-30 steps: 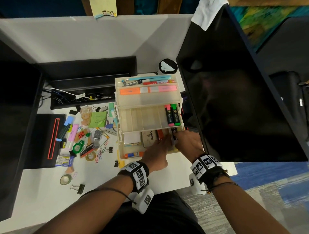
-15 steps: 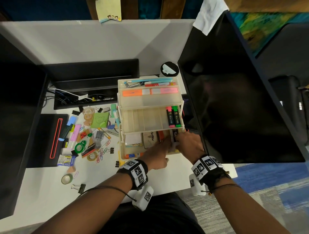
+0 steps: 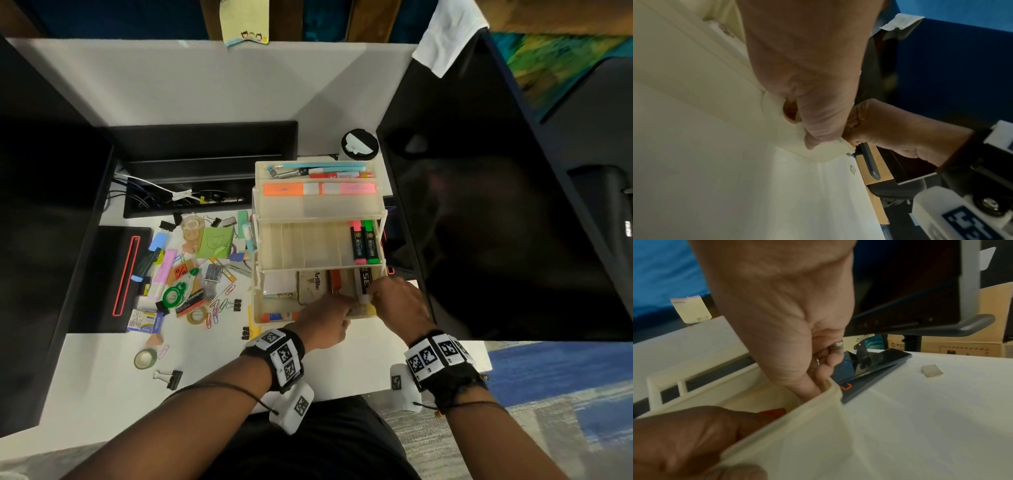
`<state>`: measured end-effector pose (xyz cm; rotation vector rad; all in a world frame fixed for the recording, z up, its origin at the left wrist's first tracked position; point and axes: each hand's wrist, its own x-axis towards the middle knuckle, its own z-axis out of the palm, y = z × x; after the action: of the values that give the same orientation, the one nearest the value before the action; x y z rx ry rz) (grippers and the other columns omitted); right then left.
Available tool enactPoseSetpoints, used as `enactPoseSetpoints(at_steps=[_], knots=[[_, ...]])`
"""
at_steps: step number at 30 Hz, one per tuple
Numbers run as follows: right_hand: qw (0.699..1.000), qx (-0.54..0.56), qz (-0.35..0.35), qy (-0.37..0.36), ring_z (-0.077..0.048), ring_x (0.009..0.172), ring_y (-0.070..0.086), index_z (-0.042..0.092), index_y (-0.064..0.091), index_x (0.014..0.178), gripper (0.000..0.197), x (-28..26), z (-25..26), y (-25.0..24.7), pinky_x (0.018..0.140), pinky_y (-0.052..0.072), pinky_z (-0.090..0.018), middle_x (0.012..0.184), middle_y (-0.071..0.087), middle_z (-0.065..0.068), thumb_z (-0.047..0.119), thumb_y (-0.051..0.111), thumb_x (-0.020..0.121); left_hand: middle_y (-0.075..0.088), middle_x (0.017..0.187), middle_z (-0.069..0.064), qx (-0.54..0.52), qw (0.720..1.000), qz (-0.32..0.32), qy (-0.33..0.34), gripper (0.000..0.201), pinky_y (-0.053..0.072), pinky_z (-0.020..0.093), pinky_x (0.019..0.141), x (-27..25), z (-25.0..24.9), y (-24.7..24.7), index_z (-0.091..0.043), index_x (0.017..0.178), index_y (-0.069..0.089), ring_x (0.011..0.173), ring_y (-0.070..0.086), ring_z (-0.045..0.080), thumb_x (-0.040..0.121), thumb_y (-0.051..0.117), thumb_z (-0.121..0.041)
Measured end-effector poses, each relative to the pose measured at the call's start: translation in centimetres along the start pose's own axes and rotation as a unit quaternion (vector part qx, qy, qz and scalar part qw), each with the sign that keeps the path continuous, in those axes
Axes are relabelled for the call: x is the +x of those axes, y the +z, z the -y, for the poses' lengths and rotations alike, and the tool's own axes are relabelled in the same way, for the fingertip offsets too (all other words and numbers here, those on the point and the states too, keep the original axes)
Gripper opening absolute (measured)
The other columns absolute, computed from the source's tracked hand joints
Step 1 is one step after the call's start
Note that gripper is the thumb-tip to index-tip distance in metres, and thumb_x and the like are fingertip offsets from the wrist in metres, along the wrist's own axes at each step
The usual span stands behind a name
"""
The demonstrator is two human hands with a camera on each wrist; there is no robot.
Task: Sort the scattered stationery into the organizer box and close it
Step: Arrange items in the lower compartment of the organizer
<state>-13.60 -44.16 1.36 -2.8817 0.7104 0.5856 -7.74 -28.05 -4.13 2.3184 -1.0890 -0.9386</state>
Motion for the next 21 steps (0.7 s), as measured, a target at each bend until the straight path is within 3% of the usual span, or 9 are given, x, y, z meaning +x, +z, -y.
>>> enactPoseSetpoints(at_steps=[5,7,10,15,19,21], knots=[[0.999,0.014,-0.027,-0.017,-0.024,0.089,0.070,0.026,0.074,0.098,0.013,-1.2,2.6,-2.2,0.076,0.058,-0.035,0.095,0.074,0.000,0.034,0.065,0.093,0.067,0.132,0.007,0.017,0.998,0.007,0.055,0.050,0.055,0.039,0.098,-2.1,0.5,-2.4,-0.023,0.144,0.050,0.116,0.066,0.027,0.098,0.068,-0.027],[0.997,0.038,-0.031,-0.054,-0.020,0.086,0.070,0.028,0.074,0.099,0.014,-1.9,4.6,-3.3,0.073,0.057,-0.032,0.094,0.074,0.003,0.038,0.066,0.093,0.069,0.130,0.006,0.011,0.998,0.021,0.049,0.048,0.056,0.042,0.098,-3.9,1.7,-3.9,-0.024,0.143,0.054,0.116,0.067,0.028,0.098,0.067,-0.033],[0.986,0.097,-0.040,-0.129,-0.018,0.080,0.069,0.027,0.074,0.094,0.010,-2.6,8.8,-5.2,0.071,0.057,-0.033,0.087,0.075,0.006,0.035,0.069,0.091,0.070,0.132,-0.001,-0.062,0.998,0.025,0.015,0.044,0.054,0.039,0.102,-7.4,4.4,-6.8,-0.027,0.140,0.060,0.117,0.066,0.019,0.098,0.067,-0.035],[0.958,0.153,-0.045,-0.238,-0.017,0.083,0.067,0.025,0.072,0.099,0.010,-2.0,16.6,-5.3,0.074,0.056,-0.034,0.094,0.072,0.006,0.031,0.069,0.092,0.074,0.110,-0.011,-0.169,0.979,-0.093,-0.065,0.018,0.058,0.031,0.089,-13.8,10.8,-11.4,-0.025,0.116,0.073,0.096,0.069,0.006,0.098,0.069,-0.024],[0.943,0.106,-0.069,-0.309,-0.021,0.082,0.066,0.018,0.071,0.094,0.005,-0.3,22.2,-3.0,0.072,0.054,-0.033,0.092,0.071,-0.001,0.021,0.069,0.091,0.073,0.095,-0.004,-0.185,0.958,-0.163,-0.144,0.009,0.051,0.027,0.078,-18.2,16.4,-12.6,-0.013,0.103,0.074,0.086,0.067,0.011,0.099,0.066,-0.016],[0.937,0.032,-0.100,-0.333,-0.021,0.078,0.065,0.017,0.071,0.091,0.007,1.0,24.6,-1.9,0.070,0.057,-0.035,0.085,0.070,-0.003,0.011,0.068,0.088,0.070,0.092,-0.011,-0.193,0.950,-0.177,-0.172,0.008,0.050,0.019,0.072,-19.7,18.0,-13.0,-0.016,0.104,0.073,0.085,0.070,0.015,0.100,0.067,-0.017]])
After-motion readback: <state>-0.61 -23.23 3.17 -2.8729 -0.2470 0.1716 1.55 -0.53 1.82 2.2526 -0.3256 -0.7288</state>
